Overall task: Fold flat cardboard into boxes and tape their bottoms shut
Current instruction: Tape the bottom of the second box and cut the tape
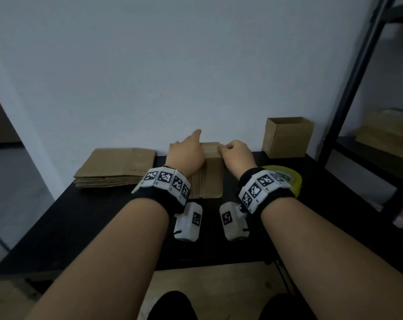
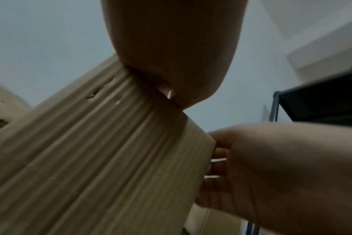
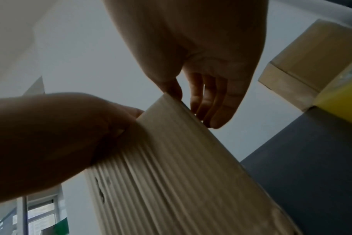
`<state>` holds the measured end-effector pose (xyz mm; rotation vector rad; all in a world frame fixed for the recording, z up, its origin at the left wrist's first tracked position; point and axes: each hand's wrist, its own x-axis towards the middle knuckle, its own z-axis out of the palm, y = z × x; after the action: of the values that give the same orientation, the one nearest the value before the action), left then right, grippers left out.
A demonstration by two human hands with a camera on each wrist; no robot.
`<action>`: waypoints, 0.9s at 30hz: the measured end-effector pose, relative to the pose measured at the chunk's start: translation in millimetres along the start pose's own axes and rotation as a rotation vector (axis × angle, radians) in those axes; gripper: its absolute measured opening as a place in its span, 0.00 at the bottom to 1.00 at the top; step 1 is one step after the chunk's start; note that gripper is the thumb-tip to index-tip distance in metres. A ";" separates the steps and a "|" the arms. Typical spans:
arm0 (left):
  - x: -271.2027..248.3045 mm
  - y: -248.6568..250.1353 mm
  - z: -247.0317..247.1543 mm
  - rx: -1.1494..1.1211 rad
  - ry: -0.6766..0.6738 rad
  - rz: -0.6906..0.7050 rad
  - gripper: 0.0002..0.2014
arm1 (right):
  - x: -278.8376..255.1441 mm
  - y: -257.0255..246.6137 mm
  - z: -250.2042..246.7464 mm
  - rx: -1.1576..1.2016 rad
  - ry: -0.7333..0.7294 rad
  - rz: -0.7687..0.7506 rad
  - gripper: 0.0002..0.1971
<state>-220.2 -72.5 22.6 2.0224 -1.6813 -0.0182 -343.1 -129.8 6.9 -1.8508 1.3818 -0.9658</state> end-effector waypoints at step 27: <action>-16.4 -35.2 -11.0 -0.768 0.140 -0.406 0.12 | -6.4 -7.1 -16.0 -0.042 0.028 -0.013 0.13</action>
<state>-188.2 -49.5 13.7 1.6626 -0.9331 -0.5576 -354.2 -122.6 20.1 -1.8861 1.4182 -0.9798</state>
